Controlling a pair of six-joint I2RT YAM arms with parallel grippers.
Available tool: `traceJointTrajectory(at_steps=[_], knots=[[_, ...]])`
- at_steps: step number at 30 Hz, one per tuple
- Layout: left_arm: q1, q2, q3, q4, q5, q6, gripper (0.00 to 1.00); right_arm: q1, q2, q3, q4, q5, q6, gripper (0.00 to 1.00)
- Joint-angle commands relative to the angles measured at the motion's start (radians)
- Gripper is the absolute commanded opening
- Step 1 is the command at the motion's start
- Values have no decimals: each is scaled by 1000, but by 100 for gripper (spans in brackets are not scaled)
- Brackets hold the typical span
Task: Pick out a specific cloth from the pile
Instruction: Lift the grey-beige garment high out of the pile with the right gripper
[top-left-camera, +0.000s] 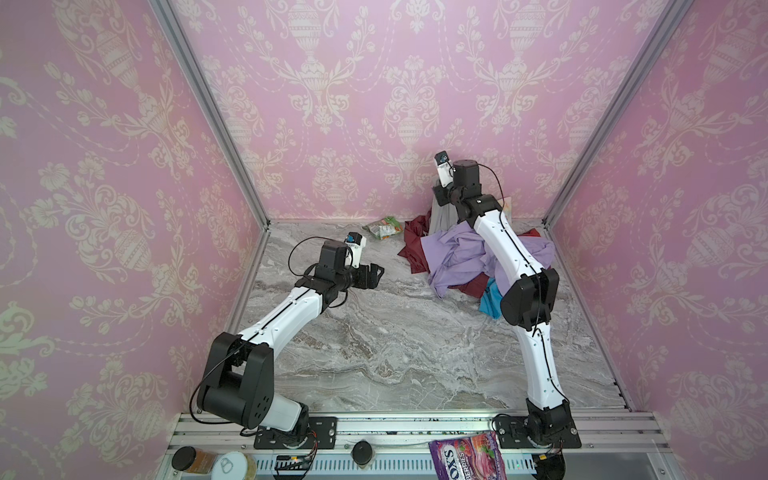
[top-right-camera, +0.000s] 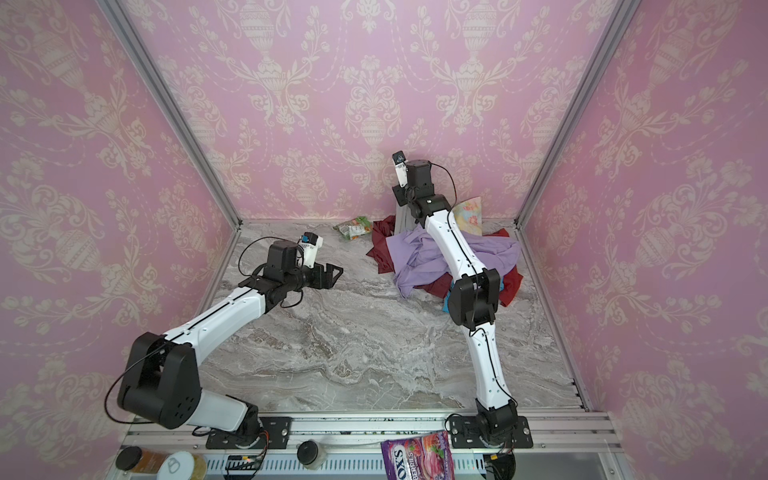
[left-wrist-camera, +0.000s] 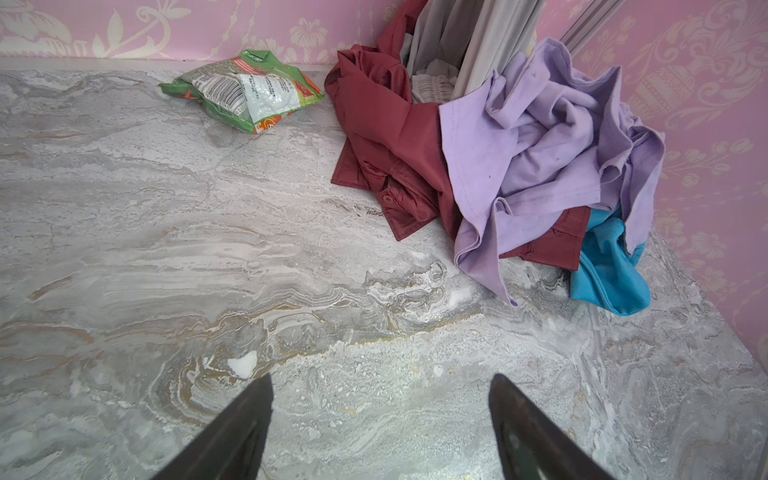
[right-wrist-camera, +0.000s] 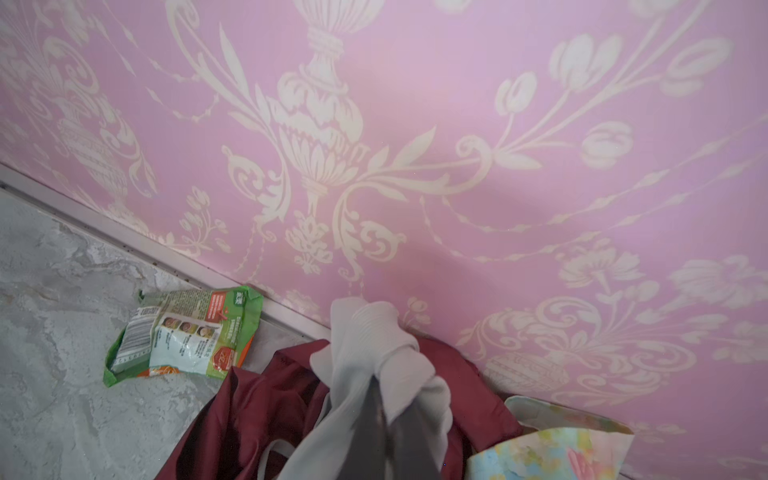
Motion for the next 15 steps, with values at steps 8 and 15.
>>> traceJointTrajectory(at_steps=[8, 15], knots=[[-61, 59, 133, 95, -21, -62, 83, -7, -51, 189, 273, -74, 28, 0], [-132, 226, 329, 183, -64, -34, 84, 1, -139, 225, 331, -160, 231, 0]])
